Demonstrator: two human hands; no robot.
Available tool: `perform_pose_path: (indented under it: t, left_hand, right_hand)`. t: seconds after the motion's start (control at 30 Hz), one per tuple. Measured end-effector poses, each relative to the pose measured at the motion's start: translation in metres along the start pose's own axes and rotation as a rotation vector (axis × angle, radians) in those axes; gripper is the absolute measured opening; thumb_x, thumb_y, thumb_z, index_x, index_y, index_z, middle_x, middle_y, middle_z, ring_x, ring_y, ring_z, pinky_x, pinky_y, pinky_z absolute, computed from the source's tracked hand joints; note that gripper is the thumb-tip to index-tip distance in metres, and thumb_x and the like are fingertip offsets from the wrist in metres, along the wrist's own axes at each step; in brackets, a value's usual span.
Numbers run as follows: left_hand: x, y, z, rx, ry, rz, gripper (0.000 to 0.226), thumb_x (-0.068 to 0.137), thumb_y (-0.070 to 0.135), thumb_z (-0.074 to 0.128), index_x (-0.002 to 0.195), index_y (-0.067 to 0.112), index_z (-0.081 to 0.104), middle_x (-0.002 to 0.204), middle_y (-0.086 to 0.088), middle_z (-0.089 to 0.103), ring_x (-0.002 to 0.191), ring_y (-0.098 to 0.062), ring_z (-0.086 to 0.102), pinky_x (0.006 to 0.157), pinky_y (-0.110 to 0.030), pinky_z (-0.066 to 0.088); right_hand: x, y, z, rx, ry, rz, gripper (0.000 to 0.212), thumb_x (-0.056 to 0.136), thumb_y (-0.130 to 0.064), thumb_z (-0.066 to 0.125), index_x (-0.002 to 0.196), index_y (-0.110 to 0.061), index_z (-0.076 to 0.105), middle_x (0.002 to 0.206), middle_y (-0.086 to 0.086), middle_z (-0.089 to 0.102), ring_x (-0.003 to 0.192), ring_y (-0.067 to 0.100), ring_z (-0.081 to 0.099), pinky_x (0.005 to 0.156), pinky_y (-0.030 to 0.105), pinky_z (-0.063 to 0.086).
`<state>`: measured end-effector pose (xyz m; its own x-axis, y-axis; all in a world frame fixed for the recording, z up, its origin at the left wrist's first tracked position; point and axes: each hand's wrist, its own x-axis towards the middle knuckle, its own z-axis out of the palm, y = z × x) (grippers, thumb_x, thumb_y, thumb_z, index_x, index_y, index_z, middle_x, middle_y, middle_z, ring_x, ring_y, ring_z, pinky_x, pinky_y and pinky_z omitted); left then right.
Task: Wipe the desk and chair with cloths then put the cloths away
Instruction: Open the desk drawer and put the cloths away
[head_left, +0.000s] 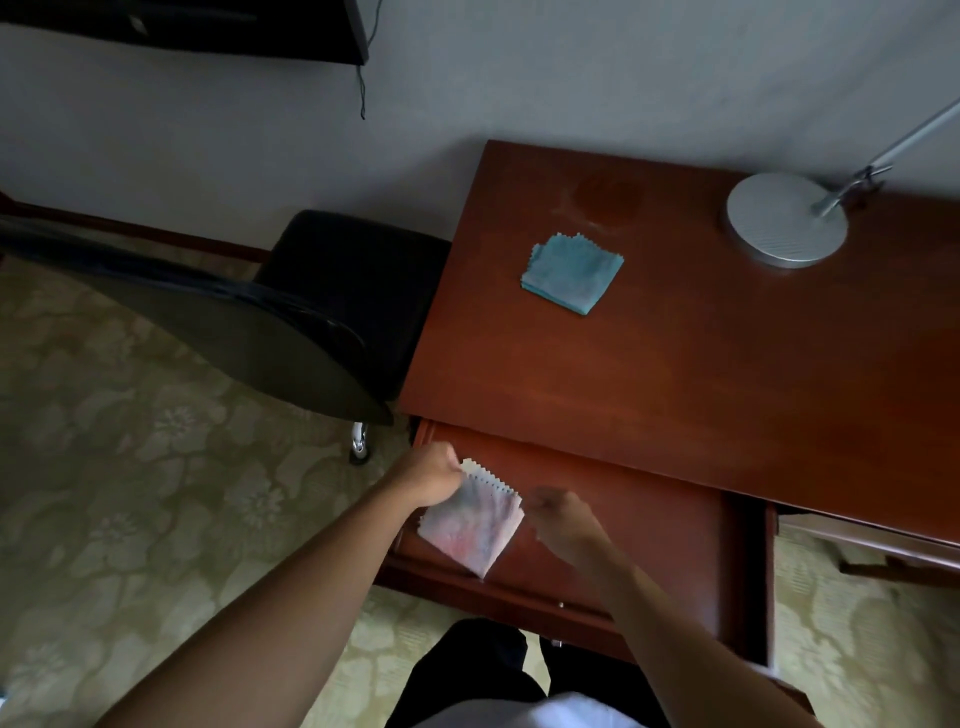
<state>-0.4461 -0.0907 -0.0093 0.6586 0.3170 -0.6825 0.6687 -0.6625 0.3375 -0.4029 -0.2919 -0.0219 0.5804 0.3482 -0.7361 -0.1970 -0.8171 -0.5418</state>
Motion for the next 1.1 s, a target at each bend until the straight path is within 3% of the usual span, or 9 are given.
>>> perform_pose_path:
  t: [0.07,0.13,0.2,0.27,0.4,0.7,0.9,1.0,1.1]
  left_hand:
    - [0.01,0.025,-0.012,-0.011,0.081,0.086,0.01,0.096,0.023,0.054,0.095,0.024,0.064,0.098,0.008,0.066,0.09,-0.01,0.062,0.084,-0.032,0.053]
    - [0.024,0.053,-0.026,-0.038,0.158,0.137,0.01,0.095,0.026,0.054,0.095,0.028,0.064,0.101,0.01,0.068,0.093,-0.012,0.063,0.082,-0.032,0.052]
    - [0.039,0.077,-0.038,-0.05,0.196,0.159,0.01,0.094,0.03,0.054,0.1,0.03,0.063,0.106,0.01,0.067,0.098,-0.016,0.062,0.083,-0.03,0.049]
    - [0.057,0.098,-0.046,-0.061,0.19,0.153,0.015,0.094,0.032,0.055,0.107,0.029,0.061,0.114,0.007,0.065,0.106,-0.018,0.06,0.086,-0.031,0.047]
    - [0.097,0.127,-0.053,-0.075,0.197,0.09,0.026,0.093,0.034,0.054,0.117,0.025,0.059,0.125,0.002,0.062,0.116,-0.022,0.057,0.093,-0.034,0.046]
    - [0.183,0.184,-0.082,-0.31,0.323,-0.149,0.041,0.092,0.031,0.057,0.131,0.019,0.049,0.134,-0.009,0.049,0.118,-0.032,0.056,0.1,-0.039,0.046]
    - [0.225,0.202,-0.096,-0.811,0.3,-0.273,0.056,0.091,0.025,0.062,0.141,0.014,0.041,0.134,-0.01,0.052,0.113,-0.027,0.058,0.098,-0.043,0.053]
    - [0.237,0.201,-0.084,-0.904,0.326,-0.331,0.055,0.086,0.03,0.069,0.135,0.013,0.05,0.128,-0.012,0.059,0.111,-0.028,0.062,0.096,-0.043,0.054]
    - [0.233,0.204,-0.079,-1.0,0.303,-0.352,0.012,0.088,0.017,0.068,0.097,0.011,0.064,0.092,-0.011,0.068,0.08,-0.021,0.065,0.077,-0.034,0.059]
  right_hand:
    - [0.009,-0.003,-0.016,0.118,0.074,0.035,0.021,0.085,-0.014,0.052,0.081,-0.02,0.071,0.081,0.002,0.071,0.075,0.021,0.064,0.063,0.028,0.048]
    - [0.019,-0.007,-0.034,0.264,0.157,0.059,0.027,0.082,-0.017,0.054,0.098,-0.025,0.075,0.082,-0.001,0.071,0.067,0.016,0.062,0.065,0.036,0.054]
    - [0.03,-0.01,-0.051,0.363,0.214,0.055,0.032,0.085,-0.023,0.058,0.114,-0.027,0.071,0.082,-0.008,0.066,0.062,0.008,0.059,0.06,0.03,0.052]
    - [0.043,-0.016,-0.067,0.474,0.258,0.049,0.042,0.084,-0.025,0.058,0.125,-0.03,0.065,0.093,-0.007,0.071,0.07,0.007,0.066,0.064,0.03,0.055]
    - [0.063,-0.036,-0.107,0.709,0.267,0.103,0.045,0.091,-0.008,0.049,0.134,-0.02,0.058,0.091,0.009,0.071,0.096,0.028,0.069,0.09,0.054,0.055]
    - [0.148,-0.066,-0.175,1.135,0.137,0.241,0.028,0.093,-0.01,0.053,0.12,-0.016,0.056,0.118,0.008,0.063,0.109,0.025,0.063,0.084,0.043,0.058]
    - [0.196,-0.083,-0.197,1.229,0.064,0.283,0.02,0.097,-0.014,0.055,0.116,-0.007,0.058,0.112,0.009,0.064,0.101,0.025,0.065,0.075,0.037,0.056]
    - [0.21,-0.098,-0.199,1.139,0.058,0.293,0.015,0.094,-0.019,0.063,0.106,-0.009,0.063,0.094,0.007,0.069,0.079,0.019,0.066,0.067,0.032,0.056]
    - [0.218,-0.109,-0.199,1.042,0.102,0.289,0.009,0.088,-0.019,0.07,0.09,-0.012,0.065,0.084,0.005,0.066,0.068,0.017,0.061,0.067,0.031,0.056]
